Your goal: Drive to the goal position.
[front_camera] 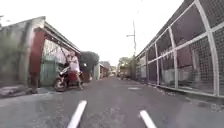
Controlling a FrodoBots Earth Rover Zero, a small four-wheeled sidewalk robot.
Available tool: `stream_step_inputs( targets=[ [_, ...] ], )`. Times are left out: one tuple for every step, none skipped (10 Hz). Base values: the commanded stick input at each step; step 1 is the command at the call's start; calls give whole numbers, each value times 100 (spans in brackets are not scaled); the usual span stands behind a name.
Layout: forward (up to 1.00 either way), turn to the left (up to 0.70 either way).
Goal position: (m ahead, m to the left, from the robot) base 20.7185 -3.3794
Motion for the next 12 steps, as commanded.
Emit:
stream_step_inputs(
  targets=[
    [85,0],
    [85,0],
    [85,0],
    [85,0],
    [85,0],
    [85,-34],
    [85,-34],
    [85,0],
    [85,0],
    [85,0],
    [85,-22],
    [85,-34]
  ],
)
